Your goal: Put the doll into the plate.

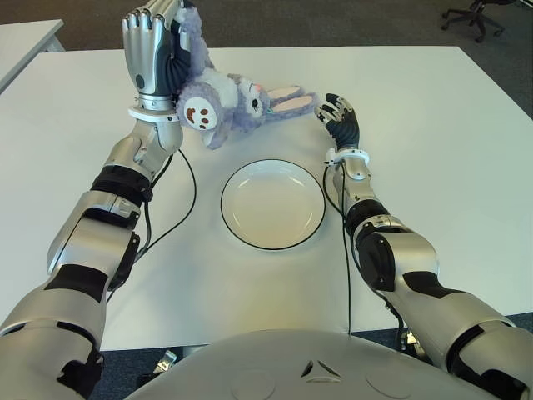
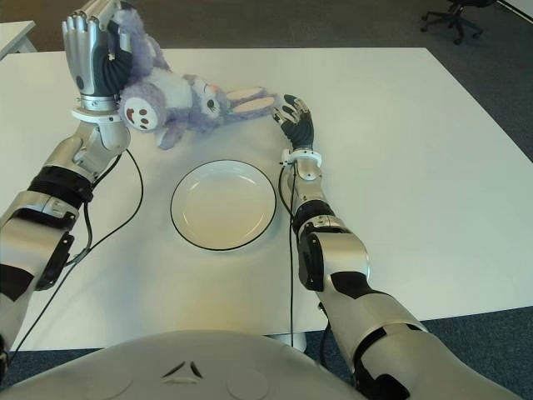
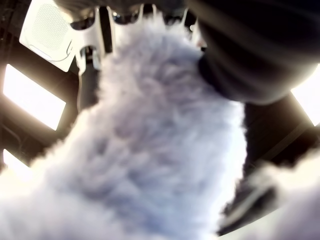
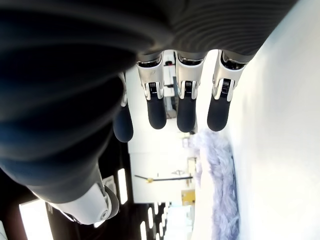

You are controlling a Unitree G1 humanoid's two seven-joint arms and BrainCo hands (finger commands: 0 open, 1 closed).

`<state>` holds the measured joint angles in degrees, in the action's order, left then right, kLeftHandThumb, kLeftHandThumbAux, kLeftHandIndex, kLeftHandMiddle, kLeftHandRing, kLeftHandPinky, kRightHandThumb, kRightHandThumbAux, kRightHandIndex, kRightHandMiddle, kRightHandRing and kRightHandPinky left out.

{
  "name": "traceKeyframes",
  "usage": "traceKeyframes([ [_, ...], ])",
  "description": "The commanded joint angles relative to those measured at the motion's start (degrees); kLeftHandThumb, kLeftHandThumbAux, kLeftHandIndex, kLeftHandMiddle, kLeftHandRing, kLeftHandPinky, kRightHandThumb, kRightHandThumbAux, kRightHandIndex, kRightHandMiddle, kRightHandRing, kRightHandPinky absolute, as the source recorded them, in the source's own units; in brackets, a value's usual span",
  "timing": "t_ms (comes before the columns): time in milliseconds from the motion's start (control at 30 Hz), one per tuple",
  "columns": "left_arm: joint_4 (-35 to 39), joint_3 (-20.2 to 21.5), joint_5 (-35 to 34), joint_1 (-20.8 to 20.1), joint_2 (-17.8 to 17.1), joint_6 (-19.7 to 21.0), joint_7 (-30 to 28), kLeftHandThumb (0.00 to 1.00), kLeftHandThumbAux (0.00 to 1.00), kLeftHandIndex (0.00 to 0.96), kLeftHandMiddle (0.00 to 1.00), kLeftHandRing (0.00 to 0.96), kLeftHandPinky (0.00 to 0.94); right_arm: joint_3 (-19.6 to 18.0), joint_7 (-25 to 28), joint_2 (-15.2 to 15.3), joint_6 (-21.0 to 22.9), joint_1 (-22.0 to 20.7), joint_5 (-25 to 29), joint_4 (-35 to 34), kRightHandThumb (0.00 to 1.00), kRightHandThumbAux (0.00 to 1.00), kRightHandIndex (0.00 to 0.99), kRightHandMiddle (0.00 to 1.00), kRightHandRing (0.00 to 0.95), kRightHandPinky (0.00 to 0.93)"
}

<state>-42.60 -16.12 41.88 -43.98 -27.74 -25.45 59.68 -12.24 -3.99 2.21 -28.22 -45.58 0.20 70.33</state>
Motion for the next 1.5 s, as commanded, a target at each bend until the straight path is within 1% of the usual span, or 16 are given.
traceKeyframes([
  [33,0.69,0.41,0.93,-0.99,-0.85,0.12,-1.40,0.846,0.655,0.406,0.576,0.649,0.659,0.20,-0.10,-1.40,2.54,5.84,-0.02,3.89,0.412,0.773,0.211,0.155,0.153,0.217],
  [300,1.28,0.75,0.33,-1.48,-1.30,0.24,-4.36,0.846,0.657,0.402,0.563,0.635,0.638,0.35,-0.18,-1.47,2.46,5.81,-0.22,3.94,0.399,0.782,0.211,0.151,0.145,0.194],
  [333,1.39,0.80,0.37,-1.59,-1.30,0.49,-4.62,0.846,0.657,0.401,0.562,0.625,0.610,0.39,-0.19,-1.46,2.49,5.80,-0.27,3.95,0.389,0.784,0.209,0.148,0.139,0.186],
  [533,2.30,1.24,0.05,-1.76,-1.28,1.42,-6.37,0.845,0.658,0.398,0.562,0.611,0.587,0.58,-0.29,-1.44,2.66,5.72,-0.36,3.98,0.384,0.782,0.206,0.146,0.137,0.197],
  [600,2.49,1.36,0.08,-1.82,-1.24,1.55,-6.71,0.845,0.659,0.396,0.557,0.595,0.555,0.59,-0.27,-1.43,2.76,5.68,-0.32,4.01,0.392,0.780,0.207,0.147,0.138,0.195],
  [667,2.66,1.45,0.19,-1.92,-1.24,1.63,-6.93,0.844,0.660,0.395,0.555,0.589,0.553,0.62,-0.28,-1.43,2.80,5.67,-0.29,4.02,0.401,0.780,0.208,0.147,0.136,0.185],
  [700,2.74,1.51,0.25,-1.96,-1.25,1.64,-7.04,0.844,0.660,0.393,0.546,0.568,0.508,0.64,-0.29,-1.43,2.81,5.66,-0.29,4.02,0.409,0.780,0.208,0.148,0.135,0.188],
  [733,2.90,1.61,0.28,-2.01,-1.26,1.67,-7.25,0.843,0.660,0.393,0.544,0.562,0.496,0.67,-0.30,-1.42,2.83,5.65,-0.29,4.02,0.413,0.780,0.209,0.148,0.135,0.189],
  [1000,5.27,2.30,0.64,-1.92,-1.53,2.99,-8.98,0.843,0.661,0.391,0.536,0.558,0.527,0.74,-0.31,-1.33,3.06,5.52,-0.25,4.10,0.428,0.778,0.205,0.151,0.140,0.190],
  [1067,5.68,2.27,1.32,-2.01,-1.67,3.60,-8.56,0.844,0.660,0.393,0.535,0.557,0.504,0.76,-0.30,-1.32,3.14,5.47,-0.24,4.13,0.423,0.778,0.206,0.149,0.139,0.191],
  [1100,5.76,2.24,1.55,-2.06,-1.71,3.81,-8.37,0.844,0.660,0.394,0.532,0.548,0.454,0.76,-0.30,-1.32,3.18,5.44,-0.23,4.15,0.420,0.778,0.207,0.149,0.139,0.192],
  [1167,6.06,2.27,1.78,-2.20,-1.76,4.05,-8.19,0.844,0.660,0.396,0.530,0.541,0.434,0.76,-0.30,-1.32,3.23,5.41,-0.21,4.18,0.412,0.780,0.209,0.149,0.140,0.198],
  [1200,6.30,2.32,1.77,-2.25,-1.78,4.05,-8.26,0.844,0.659,0.396,0.530,0.541,0.433,0.76,-0.31,-1.32,3.23,5.41,-0.21,4.19,0.409,0.780,0.210,0.149,0.141,0.199],
  [1433,6.82,2.56,1.68,-2.55,-1.79,3.70,-8.63,0.847,0.657,0.399,0.548,0.572,0.517,0.89,-0.43,-1.34,3.17,5.29,-0.36,4.28,0.395,0.785,0.215,0.152,0.145,0.206],
  [1467,7.16,2.57,1.73,-2.59,-1.87,3.65,-8.74,0.847,0.657,0.399,0.549,0.574,0.520,0.94,-0.44,-1.35,3.12,5.28,-0.41,4.27,0.394,0.785,0.215,0.152,0.145,0.206],
  [1500,7.46,2.59,1.75,-2.63,-1.95,3.62,-8.89,0.847,0.657,0.399,0.554,0.576,0.468,0.97,-0.44,-1.37,3.11,5.24,-0.43,4.28,0.405,0.782,0.214,0.153,0.146,0.205],
])
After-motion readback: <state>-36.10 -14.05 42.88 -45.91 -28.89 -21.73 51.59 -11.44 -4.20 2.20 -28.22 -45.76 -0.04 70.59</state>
